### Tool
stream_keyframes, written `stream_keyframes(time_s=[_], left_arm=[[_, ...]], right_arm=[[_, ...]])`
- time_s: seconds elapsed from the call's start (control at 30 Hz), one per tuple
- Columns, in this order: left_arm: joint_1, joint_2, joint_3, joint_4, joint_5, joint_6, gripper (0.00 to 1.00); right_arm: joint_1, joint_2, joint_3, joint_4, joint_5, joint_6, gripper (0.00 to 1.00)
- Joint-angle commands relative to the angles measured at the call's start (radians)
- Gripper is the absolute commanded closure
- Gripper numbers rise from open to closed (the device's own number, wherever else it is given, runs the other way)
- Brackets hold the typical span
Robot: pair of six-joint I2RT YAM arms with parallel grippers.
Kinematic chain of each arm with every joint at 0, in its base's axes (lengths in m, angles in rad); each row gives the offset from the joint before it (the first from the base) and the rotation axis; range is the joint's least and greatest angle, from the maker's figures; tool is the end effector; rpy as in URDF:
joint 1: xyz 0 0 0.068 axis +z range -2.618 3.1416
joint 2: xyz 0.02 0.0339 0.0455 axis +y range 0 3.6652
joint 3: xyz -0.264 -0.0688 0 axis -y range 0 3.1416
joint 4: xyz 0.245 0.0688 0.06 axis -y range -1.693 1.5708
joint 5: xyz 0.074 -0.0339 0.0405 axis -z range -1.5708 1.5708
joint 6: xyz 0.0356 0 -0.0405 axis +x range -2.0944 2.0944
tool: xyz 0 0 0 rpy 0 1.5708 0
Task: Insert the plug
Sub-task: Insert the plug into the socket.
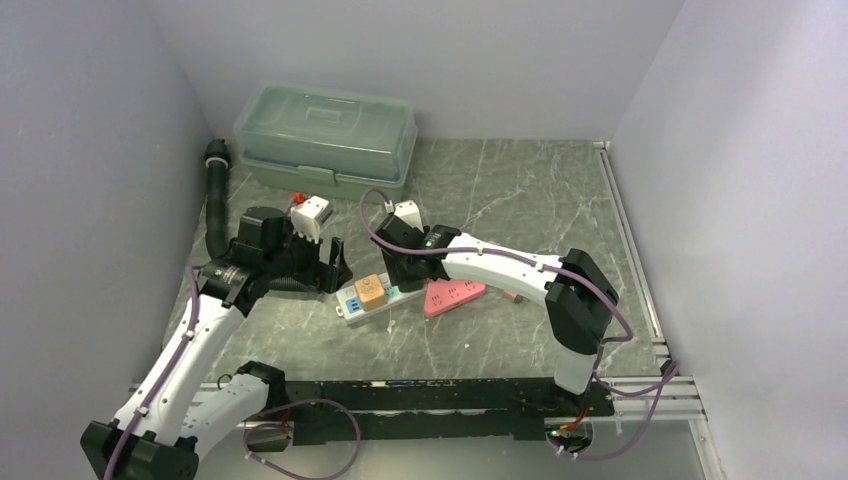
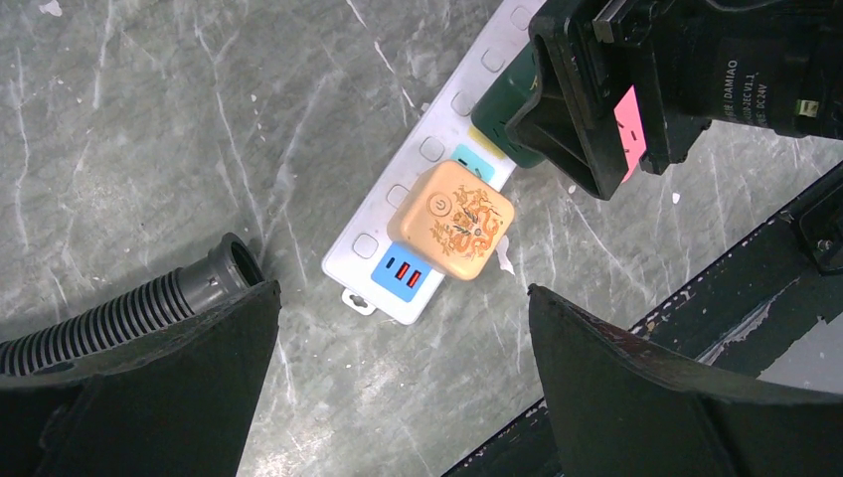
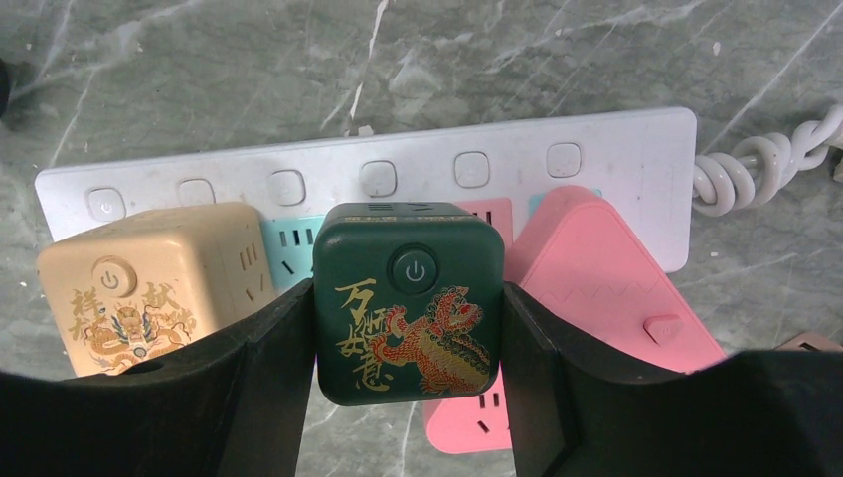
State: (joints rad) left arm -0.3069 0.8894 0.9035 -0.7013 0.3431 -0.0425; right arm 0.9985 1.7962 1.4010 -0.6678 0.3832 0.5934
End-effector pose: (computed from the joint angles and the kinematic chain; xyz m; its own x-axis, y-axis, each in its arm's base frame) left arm 0.1689 -0.0661 0.3138 -0.6268 0.1567 -0.7633 0.5062 0.8266 -0.2461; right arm 0.2171 0.3125 0.2384 -0.7733 -0.2427 -0.5858 -0.3001 0.9539 0.0010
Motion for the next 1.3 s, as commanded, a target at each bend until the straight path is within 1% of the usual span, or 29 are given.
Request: stream_keyframes(time_s=[0.0, 0.63, 1.27], left_arm=[[0.006, 0.001, -0.007, 0.017, 0.025, -0.011, 0.01], [0.009, 0.026, -0.008, 0.022, 0.014, -0.021, 0.01], [0.012, 0.042, -0.016, 0.014, -0.001, -0.03, 0.01]], right_arm=[[0.003, -0.018, -0.009, 0.052, 0.021, -0.017, 1.0], [0.026, -0.008, -0.022, 0.049, 0.003, -0.063, 1.0], [0.052, -0.02, -0.047, 0.008, 0.047, -0.046, 1.0]])
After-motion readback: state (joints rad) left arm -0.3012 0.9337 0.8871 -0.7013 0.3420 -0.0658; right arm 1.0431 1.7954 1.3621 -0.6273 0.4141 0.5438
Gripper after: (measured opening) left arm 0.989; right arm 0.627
